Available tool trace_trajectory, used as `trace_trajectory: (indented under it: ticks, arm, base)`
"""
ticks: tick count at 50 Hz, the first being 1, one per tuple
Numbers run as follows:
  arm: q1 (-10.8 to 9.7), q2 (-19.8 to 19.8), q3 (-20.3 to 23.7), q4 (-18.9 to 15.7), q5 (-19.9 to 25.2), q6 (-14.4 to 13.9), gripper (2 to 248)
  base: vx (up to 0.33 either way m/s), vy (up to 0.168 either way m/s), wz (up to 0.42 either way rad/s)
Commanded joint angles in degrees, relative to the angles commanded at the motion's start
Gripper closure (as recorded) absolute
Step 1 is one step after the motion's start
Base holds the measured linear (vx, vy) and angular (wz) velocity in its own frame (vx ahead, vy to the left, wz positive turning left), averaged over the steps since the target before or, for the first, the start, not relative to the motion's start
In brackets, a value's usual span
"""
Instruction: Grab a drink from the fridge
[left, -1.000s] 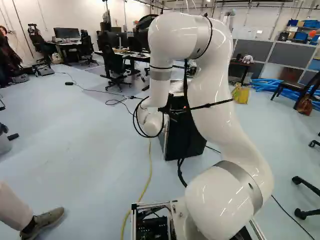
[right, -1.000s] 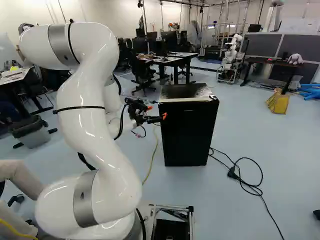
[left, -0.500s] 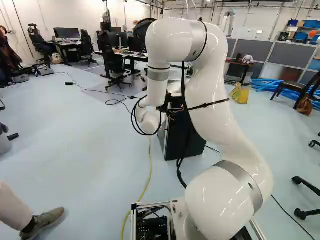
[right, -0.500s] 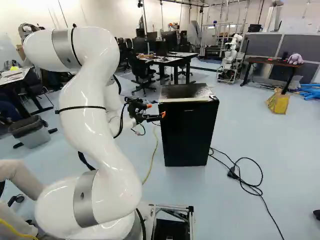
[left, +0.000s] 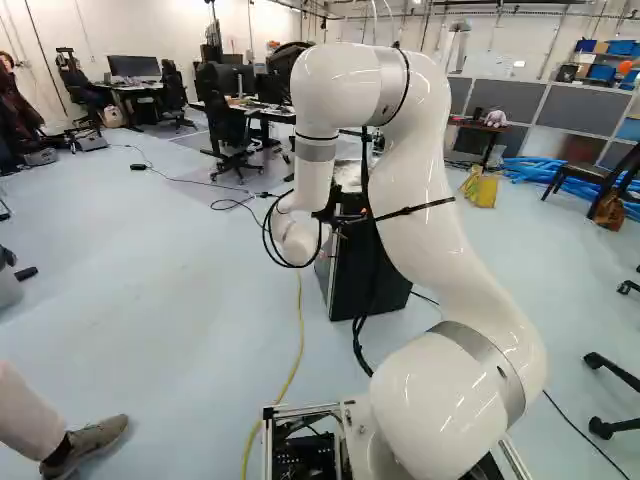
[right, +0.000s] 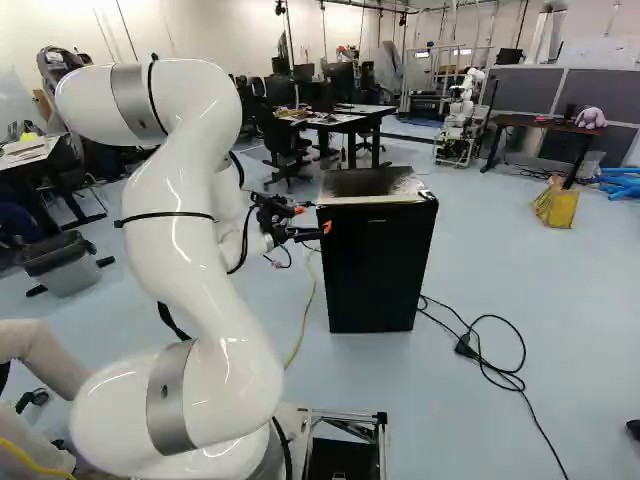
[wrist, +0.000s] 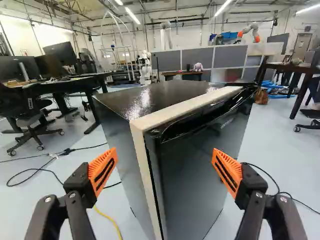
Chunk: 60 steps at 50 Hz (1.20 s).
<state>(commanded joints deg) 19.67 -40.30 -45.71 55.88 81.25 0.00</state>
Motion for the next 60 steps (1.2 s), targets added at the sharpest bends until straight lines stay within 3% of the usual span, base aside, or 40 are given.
trace_trajectory:
  ticks: [60]
  arm:
    - [-1.1,-1.7,-3.0,3.5,0.0,0.0,3]
  base:
    - [0.000,0.000,0.000]
